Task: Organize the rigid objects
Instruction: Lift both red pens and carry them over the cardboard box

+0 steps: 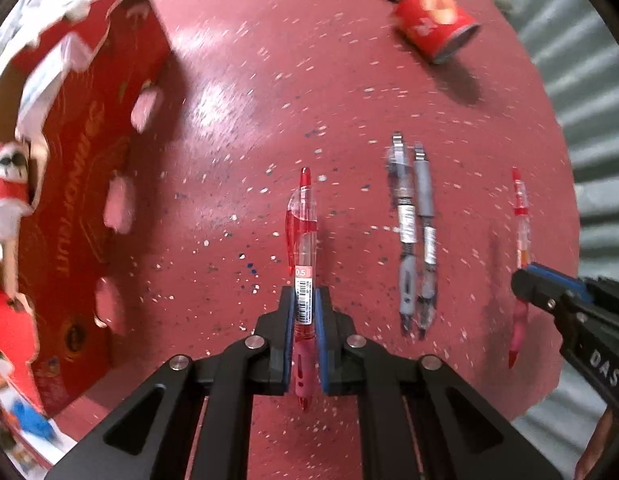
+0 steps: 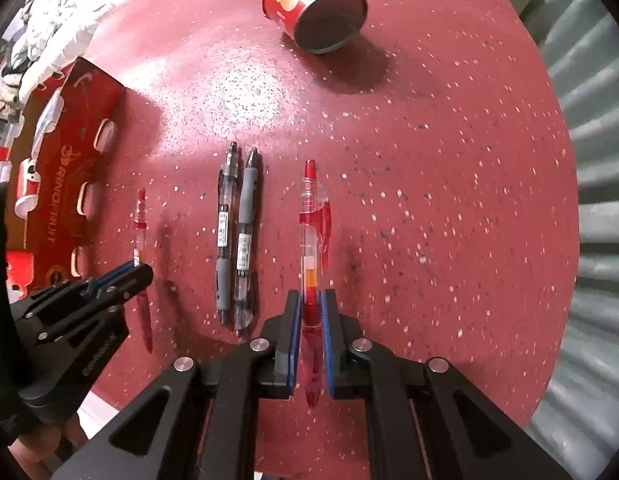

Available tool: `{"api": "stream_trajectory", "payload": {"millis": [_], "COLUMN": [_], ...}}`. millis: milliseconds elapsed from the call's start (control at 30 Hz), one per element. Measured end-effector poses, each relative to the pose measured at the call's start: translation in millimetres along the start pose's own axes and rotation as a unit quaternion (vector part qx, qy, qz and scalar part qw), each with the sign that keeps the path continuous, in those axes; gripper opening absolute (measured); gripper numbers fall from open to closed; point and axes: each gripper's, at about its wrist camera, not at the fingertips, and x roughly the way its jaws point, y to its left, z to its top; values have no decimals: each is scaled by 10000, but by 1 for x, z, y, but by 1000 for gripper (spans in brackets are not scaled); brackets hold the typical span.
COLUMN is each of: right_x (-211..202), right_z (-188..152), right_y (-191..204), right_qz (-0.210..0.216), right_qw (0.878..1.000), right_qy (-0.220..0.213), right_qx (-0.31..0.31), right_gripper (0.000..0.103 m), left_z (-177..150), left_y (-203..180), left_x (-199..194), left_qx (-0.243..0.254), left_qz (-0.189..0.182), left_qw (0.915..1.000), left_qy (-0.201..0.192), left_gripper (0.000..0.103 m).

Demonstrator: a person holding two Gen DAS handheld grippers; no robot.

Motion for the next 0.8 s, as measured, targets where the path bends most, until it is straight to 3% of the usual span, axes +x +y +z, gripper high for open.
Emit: {"api": "stream_trajectory", "payload": {"millis": [200,400,567,800], "right_x": [-19,-32,-43,-58], "right_z": [-25,-25,-20,-4], "right_y": [-8,4,29,86], "right_qz": [27,68,92,127], "right_qw": [9999,9999,9998,9979], "right_qy": [11,-89,-199,-402], "right_qx": [111,90,-30,-493], "right_gripper": [11,11,11,11], "left_z": [-5,-11,-25,-37], "left_y": [-5,9,45,93], "left_x": [-40,-82,-111,-139], "left_qx": [398,608,370,33], "left_qz": [-190,-362,-479,-357], "left_qw": [9987,9959,9953,9936], "left_qy": [-264,-559,-752,-1074], "left_gripper": [10,10,10,10]}}
